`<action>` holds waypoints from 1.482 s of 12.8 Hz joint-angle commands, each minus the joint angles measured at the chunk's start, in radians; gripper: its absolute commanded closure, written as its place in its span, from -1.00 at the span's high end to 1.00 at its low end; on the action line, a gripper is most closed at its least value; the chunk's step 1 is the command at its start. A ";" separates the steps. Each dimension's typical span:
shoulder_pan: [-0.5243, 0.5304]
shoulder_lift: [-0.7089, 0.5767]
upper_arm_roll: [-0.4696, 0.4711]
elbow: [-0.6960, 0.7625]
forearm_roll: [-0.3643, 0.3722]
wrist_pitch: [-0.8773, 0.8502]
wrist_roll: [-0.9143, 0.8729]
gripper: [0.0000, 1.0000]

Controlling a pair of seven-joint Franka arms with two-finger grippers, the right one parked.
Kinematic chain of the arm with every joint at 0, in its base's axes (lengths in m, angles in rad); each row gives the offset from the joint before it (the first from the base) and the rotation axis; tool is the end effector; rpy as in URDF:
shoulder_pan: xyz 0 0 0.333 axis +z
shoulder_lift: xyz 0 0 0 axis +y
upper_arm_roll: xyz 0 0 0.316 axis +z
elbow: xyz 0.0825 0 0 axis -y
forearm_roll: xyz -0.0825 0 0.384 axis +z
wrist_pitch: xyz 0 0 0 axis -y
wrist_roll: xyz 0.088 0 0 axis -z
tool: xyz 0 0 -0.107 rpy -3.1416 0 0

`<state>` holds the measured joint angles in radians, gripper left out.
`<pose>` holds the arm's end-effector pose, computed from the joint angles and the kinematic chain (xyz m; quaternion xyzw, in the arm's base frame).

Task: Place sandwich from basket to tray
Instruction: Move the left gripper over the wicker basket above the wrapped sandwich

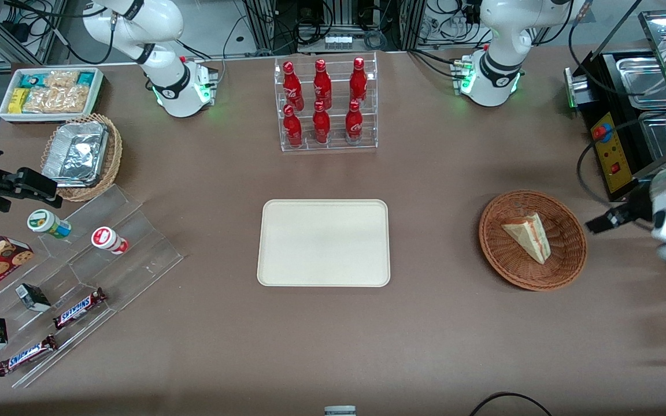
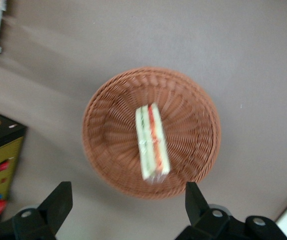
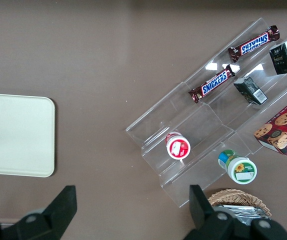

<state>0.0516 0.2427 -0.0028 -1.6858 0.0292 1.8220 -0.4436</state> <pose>0.6199 0.0328 0.4470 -0.9694 -0.2391 0.0495 0.0238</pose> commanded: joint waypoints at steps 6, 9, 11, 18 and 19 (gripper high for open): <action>-0.033 0.124 -0.008 -0.193 -0.041 0.356 -0.332 1.00; -0.030 0.168 -0.008 -0.187 -0.045 0.401 -0.366 1.00; -0.032 0.181 -0.008 -0.187 -0.043 0.414 -0.368 1.00; -0.033 0.234 -0.008 -0.203 -0.049 0.411 -0.414 1.00; -0.033 0.234 -0.008 -0.213 -0.049 0.410 -0.425 1.00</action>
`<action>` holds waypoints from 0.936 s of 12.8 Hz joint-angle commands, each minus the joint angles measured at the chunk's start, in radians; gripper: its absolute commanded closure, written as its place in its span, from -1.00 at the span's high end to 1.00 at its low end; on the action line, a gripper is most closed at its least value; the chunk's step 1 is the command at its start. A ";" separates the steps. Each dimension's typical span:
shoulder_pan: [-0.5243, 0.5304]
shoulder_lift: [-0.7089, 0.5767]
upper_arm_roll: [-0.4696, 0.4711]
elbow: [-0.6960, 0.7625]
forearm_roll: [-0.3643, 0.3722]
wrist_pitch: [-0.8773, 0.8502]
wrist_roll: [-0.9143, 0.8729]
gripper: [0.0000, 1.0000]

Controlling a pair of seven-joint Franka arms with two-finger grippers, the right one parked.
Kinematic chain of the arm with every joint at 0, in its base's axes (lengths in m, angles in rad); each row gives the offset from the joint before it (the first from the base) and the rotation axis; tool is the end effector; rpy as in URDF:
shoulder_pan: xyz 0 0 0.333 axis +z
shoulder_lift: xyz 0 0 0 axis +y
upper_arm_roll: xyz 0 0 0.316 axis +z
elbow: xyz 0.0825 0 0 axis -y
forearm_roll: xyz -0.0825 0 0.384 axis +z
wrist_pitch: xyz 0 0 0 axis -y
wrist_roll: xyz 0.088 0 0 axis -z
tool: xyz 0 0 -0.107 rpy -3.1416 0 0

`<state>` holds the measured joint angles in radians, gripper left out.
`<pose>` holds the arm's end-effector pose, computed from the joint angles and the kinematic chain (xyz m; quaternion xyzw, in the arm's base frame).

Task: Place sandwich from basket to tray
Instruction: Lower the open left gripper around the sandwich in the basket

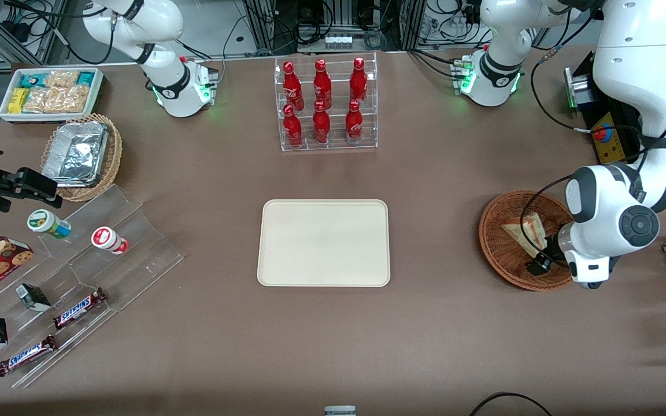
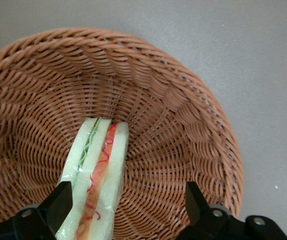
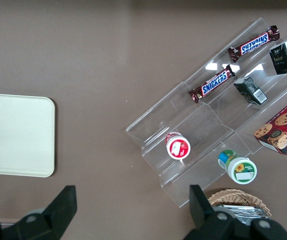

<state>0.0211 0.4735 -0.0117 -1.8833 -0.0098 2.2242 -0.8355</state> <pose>0.6203 0.0059 0.2455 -0.9085 -0.4125 0.0632 0.0207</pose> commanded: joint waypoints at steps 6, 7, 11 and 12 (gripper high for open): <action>0.000 -0.013 0.002 -0.023 -0.004 -0.015 -0.048 1.00; 0.002 -0.015 0.002 -0.022 -0.004 -0.018 -0.048 1.00; -0.001 -0.027 0.002 -0.020 0.007 -0.054 -0.051 1.00; -0.001 -0.029 0.002 -0.019 0.007 -0.054 -0.050 1.00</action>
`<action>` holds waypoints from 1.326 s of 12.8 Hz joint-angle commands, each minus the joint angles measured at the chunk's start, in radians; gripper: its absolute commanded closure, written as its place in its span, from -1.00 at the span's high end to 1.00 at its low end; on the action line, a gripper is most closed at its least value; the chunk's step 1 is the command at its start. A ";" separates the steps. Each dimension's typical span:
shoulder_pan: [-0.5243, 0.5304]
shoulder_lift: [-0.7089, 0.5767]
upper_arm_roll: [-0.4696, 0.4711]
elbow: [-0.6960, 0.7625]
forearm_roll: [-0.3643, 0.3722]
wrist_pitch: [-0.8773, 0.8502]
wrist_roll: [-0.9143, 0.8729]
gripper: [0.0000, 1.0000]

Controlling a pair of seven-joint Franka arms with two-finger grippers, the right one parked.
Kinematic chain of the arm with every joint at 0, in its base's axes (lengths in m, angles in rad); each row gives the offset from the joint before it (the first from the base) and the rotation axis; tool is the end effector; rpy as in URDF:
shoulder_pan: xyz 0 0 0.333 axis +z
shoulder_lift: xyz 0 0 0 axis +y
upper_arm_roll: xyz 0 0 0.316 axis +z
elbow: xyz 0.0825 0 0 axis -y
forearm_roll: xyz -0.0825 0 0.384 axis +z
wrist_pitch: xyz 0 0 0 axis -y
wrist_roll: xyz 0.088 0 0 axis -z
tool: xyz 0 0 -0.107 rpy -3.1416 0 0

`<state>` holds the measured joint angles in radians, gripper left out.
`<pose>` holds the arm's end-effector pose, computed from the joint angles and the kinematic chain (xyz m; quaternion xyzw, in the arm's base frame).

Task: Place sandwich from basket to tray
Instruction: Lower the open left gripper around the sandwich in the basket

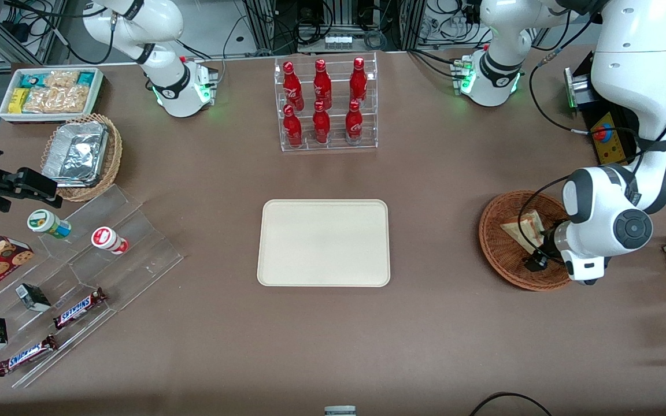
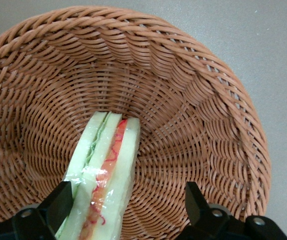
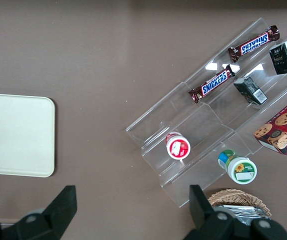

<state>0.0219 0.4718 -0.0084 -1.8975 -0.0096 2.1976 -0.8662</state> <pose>0.6125 0.0081 0.2390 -0.9000 -0.4273 0.0804 0.0304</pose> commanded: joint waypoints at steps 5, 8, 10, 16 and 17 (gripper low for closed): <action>0.003 -0.033 0.001 -0.003 0.039 -0.078 -0.020 1.00; 0.006 -0.059 0.001 -0.035 0.040 -0.102 -0.043 1.00; 0.006 -0.059 0.001 -0.057 0.040 -0.084 -0.048 0.99; 0.013 -0.051 -0.001 -0.132 0.019 0.033 -0.051 0.57; 0.010 -0.055 -0.002 -0.135 0.019 0.033 -0.051 0.45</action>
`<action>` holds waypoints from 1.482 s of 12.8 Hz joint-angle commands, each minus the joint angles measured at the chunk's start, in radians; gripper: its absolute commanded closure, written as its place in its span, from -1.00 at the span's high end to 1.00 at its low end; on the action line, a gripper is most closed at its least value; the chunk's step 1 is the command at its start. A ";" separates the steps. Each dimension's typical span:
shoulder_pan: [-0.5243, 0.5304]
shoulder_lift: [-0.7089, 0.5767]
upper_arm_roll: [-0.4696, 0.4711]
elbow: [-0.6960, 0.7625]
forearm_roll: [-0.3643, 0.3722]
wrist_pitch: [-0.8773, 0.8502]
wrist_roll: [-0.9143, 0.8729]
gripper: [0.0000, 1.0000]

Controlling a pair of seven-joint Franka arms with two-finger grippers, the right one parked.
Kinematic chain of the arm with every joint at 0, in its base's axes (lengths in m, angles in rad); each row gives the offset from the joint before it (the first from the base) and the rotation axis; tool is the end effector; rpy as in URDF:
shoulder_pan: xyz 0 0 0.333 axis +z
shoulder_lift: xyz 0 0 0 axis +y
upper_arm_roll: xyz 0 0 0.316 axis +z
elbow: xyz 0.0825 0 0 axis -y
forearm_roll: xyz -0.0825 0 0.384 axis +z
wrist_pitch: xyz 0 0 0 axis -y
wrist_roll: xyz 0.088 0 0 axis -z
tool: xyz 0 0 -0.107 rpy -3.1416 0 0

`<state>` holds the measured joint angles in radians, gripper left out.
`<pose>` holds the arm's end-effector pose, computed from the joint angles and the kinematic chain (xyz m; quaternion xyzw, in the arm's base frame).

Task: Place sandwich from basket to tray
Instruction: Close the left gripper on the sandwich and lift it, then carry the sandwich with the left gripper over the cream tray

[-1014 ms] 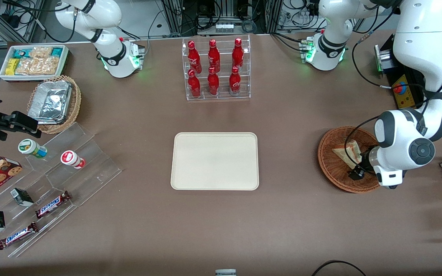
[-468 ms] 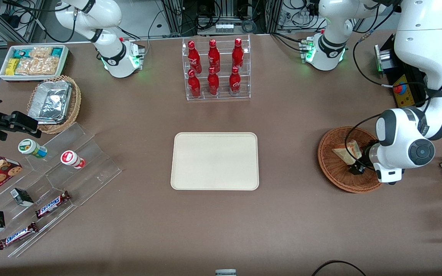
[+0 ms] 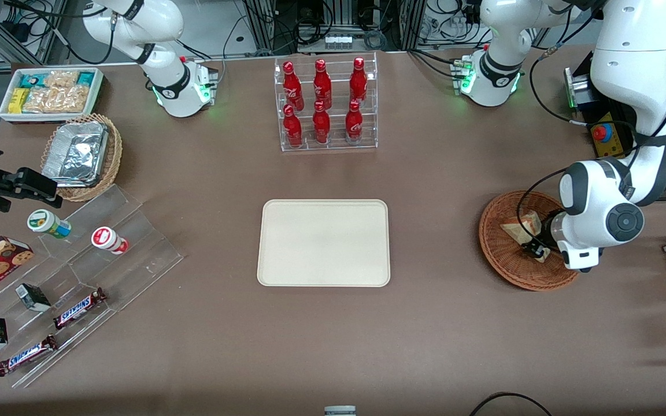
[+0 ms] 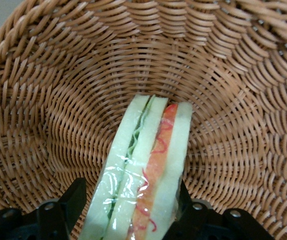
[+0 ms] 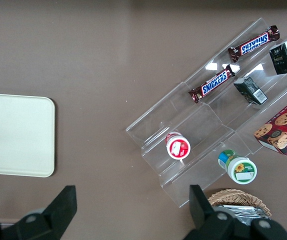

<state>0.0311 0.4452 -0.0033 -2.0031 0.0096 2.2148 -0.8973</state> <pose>0.5800 0.0165 0.2156 -0.8903 -0.4403 0.1045 0.0516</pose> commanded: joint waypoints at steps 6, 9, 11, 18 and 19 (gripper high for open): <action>0.007 -0.083 -0.007 -0.007 0.000 -0.091 -0.005 -0.46; -0.014 -0.092 -0.017 0.102 0.003 -0.220 0.000 -0.43; -0.052 -0.086 -0.026 0.165 0.006 -0.259 0.003 -0.42; -0.246 0.038 -0.076 0.375 0.003 -0.254 0.133 -0.41; -0.264 0.073 -0.093 0.420 0.003 -0.253 0.136 -0.41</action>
<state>-0.1931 0.4234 -0.0817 -1.7125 0.0095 1.9858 -0.7863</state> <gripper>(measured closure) 0.700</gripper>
